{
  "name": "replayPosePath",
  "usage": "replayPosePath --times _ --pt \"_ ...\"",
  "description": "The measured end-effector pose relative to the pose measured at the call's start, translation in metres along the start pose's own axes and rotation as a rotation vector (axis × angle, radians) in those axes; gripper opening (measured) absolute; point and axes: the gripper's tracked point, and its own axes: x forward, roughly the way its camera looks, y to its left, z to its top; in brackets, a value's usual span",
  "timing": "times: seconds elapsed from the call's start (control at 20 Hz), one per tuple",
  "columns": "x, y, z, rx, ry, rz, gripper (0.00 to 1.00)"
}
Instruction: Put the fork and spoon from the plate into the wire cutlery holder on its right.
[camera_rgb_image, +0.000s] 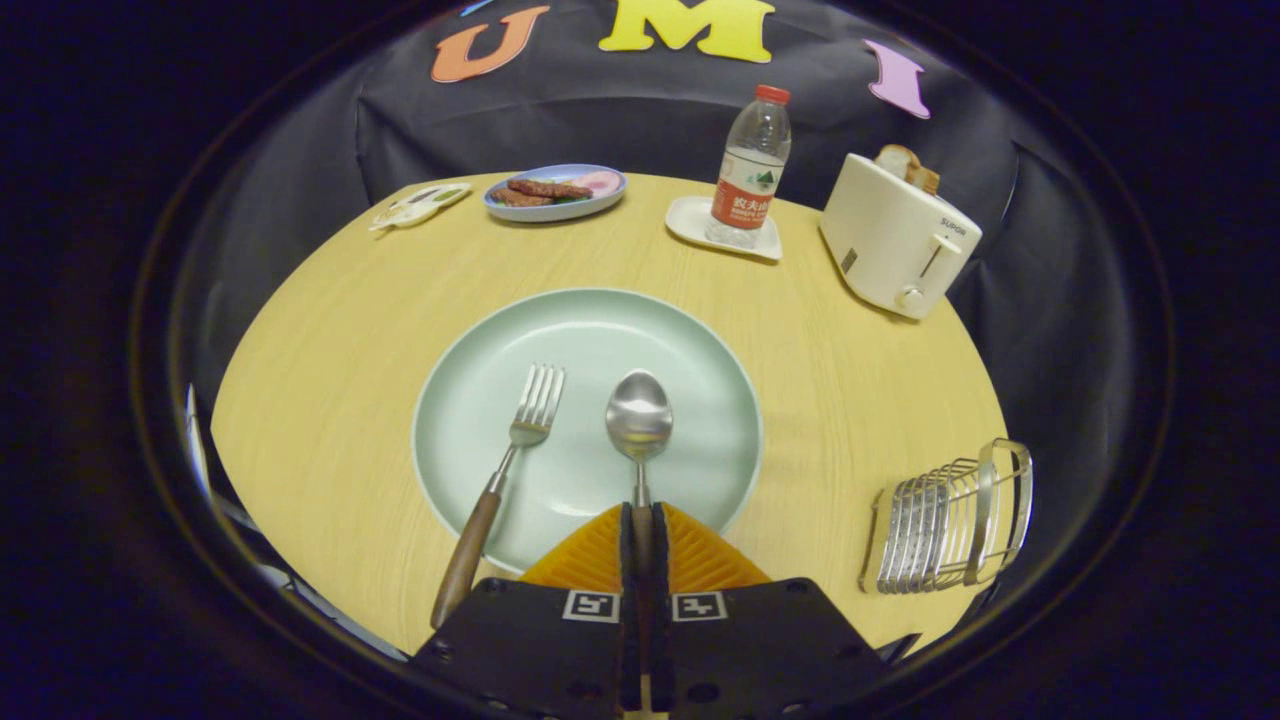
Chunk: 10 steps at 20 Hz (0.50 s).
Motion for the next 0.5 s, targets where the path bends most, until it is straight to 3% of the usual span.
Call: replayPosePath --times 0.3,0.5 --pt "-0.065 -0.026 0.019 0.118 0.028 0.073 0.04" --pt "-0.122 -0.079 0.031 0.184 0.029 0.067 0.04"
